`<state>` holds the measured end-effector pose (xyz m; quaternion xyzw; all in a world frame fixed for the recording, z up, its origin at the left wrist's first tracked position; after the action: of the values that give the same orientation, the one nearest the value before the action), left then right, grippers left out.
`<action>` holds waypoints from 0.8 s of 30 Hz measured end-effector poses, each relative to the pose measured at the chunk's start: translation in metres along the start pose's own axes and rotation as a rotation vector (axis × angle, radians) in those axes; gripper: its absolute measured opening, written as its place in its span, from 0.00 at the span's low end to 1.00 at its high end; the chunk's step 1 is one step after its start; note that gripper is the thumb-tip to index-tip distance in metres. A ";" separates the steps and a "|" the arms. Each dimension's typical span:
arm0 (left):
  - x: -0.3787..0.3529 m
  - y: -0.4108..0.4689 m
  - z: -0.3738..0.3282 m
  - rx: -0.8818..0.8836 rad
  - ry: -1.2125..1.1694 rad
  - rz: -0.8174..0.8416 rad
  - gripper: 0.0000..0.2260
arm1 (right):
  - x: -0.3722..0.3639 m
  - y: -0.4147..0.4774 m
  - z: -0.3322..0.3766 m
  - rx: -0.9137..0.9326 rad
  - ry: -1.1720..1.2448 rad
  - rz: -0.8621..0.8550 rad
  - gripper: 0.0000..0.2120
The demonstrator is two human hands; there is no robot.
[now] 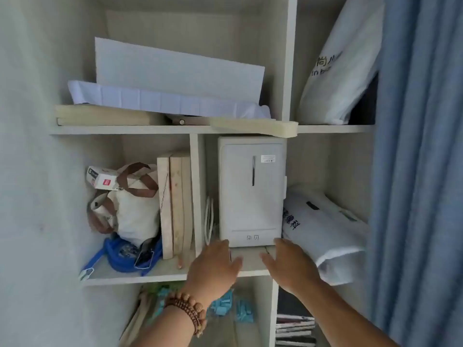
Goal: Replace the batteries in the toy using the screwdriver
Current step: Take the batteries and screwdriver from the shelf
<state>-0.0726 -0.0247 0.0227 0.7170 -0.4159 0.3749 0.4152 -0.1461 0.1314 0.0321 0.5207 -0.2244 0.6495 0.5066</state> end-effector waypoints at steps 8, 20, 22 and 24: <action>-0.040 0.035 0.028 0.086 0.013 -0.123 0.17 | -0.019 0.024 -0.003 -0.093 -0.079 -0.083 0.17; -0.062 0.046 0.034 0.027 0.019 -0.315 0.10 | -0.046 0.033 -0.004 -0.123 -0.062 -0.084 0.13; -0.062 0.048 0.038 0.034 0.005 -0.342 0.10 | -0.050 0.035 -0.005 -0.123 -0.040 -0.072 0.12; -0.061 0.049 0.037 0.008 -0.011 -0.361 0.10 | -0.052 0.036 -0.007 -0.131 -0.029 -0.059 0.11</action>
<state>-0.1324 -0.0559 -0.0315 0.7836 -0.2810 0.2921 0.4709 -0.1839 0.1014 -0.0089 0.5023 -0.2583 0.6107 0.5549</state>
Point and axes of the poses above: each hand's wrist, its own y-axis towards the middle knuckle, its own x-axis out of the back of the hand, z = x × y, the point moved 8 cm from there along y, towards the middle knuckle
